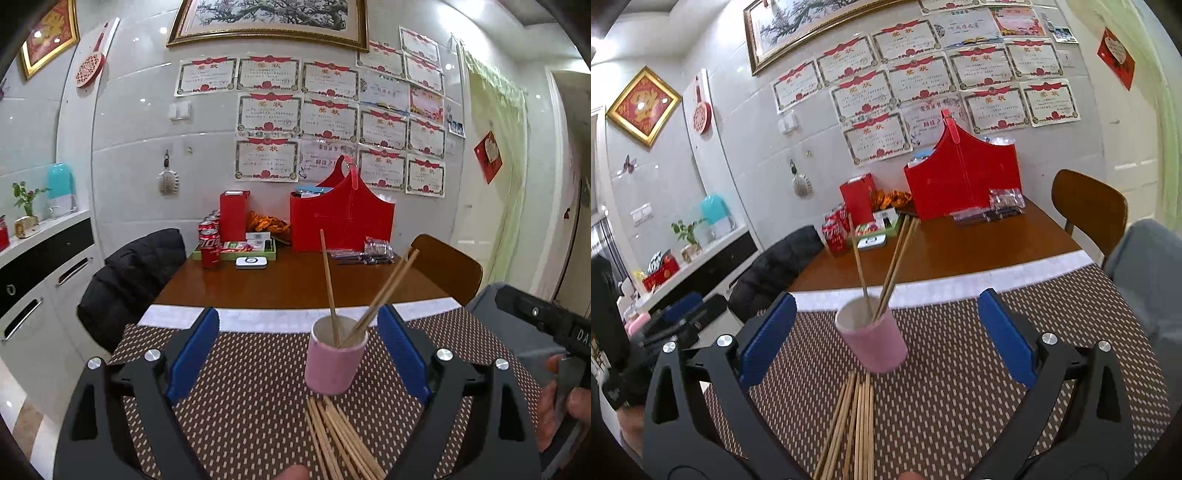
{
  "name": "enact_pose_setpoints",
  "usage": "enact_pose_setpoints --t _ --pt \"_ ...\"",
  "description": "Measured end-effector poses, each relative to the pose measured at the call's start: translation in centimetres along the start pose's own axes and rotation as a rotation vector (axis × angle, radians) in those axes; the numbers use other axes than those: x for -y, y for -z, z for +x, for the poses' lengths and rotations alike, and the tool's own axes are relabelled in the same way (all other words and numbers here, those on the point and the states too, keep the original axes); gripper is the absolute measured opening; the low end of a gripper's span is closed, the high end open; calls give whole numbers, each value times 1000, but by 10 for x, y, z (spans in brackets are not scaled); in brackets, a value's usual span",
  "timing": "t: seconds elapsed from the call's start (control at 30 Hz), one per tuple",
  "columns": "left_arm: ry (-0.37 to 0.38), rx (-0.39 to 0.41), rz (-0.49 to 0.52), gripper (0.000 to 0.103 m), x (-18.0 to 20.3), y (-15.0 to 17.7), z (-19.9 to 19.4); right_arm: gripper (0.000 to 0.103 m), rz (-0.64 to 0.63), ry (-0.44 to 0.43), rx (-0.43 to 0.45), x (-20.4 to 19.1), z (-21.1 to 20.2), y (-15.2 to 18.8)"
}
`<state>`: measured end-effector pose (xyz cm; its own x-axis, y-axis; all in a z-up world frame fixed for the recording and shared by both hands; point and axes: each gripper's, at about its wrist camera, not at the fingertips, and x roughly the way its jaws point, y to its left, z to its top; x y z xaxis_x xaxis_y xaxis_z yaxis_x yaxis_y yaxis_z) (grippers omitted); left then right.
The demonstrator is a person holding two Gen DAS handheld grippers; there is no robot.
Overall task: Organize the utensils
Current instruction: 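Move both open tools back down over the chopstick pile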
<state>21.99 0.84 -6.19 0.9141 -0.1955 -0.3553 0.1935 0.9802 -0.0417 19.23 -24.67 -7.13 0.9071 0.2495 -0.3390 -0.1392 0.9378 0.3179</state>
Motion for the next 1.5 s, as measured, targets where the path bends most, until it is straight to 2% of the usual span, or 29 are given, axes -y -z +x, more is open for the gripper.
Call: enact_pose_setpoints --t 0.3,0.63,0.8,1.03,1.33,1.5 --pt "-27 -19 23 86 15 3 -52 97 0 21 -46 -4 -38 19" --pt "-43 -49 34 86 22 15 -67 97 -26 24 -79 -15 -52 31" --pt "-53 -94 17 86 14 32 -64 97 -51 34 -124 -20 -44 45" --pt "-59 -231 14 86 1 68 -37 97 -77 39 -226 -21 -19 65" --pt "-22 -477 12 86 -1 127 33 97 -81 54 -307 -12 1 84" --pt "-37 -561 36 86 2 152 60 97 -77 68 -349 -2 12 94"
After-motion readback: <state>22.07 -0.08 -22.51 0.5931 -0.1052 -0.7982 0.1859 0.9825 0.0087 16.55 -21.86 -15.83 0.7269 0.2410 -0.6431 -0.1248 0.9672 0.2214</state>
